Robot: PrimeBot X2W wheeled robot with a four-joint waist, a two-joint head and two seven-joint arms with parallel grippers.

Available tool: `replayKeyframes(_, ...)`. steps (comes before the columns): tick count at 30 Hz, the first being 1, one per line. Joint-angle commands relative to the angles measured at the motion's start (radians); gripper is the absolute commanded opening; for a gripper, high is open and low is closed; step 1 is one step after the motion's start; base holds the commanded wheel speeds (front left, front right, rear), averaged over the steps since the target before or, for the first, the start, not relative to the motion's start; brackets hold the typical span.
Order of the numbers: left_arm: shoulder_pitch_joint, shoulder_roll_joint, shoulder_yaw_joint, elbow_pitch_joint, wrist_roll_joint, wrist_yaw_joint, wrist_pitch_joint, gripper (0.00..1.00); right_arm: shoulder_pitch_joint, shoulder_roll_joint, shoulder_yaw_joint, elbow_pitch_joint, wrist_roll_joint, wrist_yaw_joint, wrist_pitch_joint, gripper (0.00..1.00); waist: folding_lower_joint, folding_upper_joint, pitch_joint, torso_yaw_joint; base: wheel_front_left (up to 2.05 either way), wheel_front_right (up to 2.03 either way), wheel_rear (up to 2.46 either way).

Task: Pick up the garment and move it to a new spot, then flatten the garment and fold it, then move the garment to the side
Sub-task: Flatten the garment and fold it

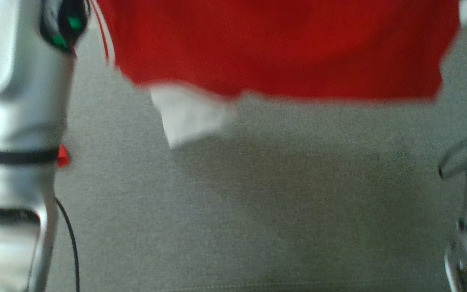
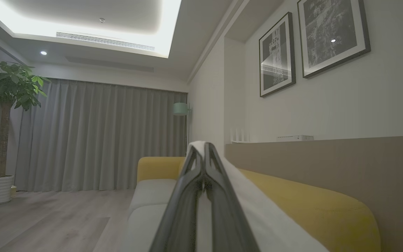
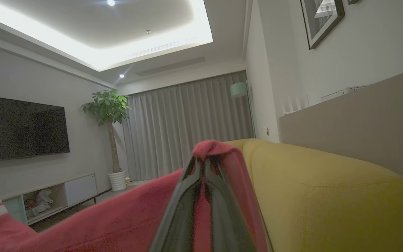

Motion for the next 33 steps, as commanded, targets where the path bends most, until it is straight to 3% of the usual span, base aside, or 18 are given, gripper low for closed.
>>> replayKeyframes(1,-0.117,0.025,0.036,0.030,0.014,-0.005,-0.017,0.00,-0.114,0.021,0.038,0.044,0.014,0.007,-0.043,0.00,-0.0002,0.0000,0.020,-0.015,0.00,0.00,0.00)
replayKeyframes(8,-0.270,0.006,0.065,0.210,0.075,-0.022,-0.032,0.00,-0.372,0.052,0.141,0.446,0.031,0.007,-0.230,0.00,-0.0002,0.0000,0.065,-0.029,0.00,0.00,0.00)
replayKeyframes(19,-0.124,-0.059,0.103,0.488,0.050,-0.060,-0.033,0.00,-0.450,0.067,0.349,0.929,-0.002,0.007,-0.273,0.00,-0.0002,0.0000,0.165,0.000,0.00,0.00,0.00)
replayKeyframes(27,-0.034,-0.082,0.091,0.669,0.036,-0.101,-0.033,0.00,-0.392,0.075,0.414,1.088,0.047,0.007,-0.326,0.00,-0.0002,0.0000,0.229,0.020,0.00,0.00,0.00)
replayKeyframes(33,0.114,-0.073,0.126,0.643,0.010,-0.119,-0.033,0.00,-0.207,0.068,0.444,1.084,0.134,0.007,-0.390,0.00,-0.0002,0.0000,0.179,0.026,0.00,0.00,0.00)
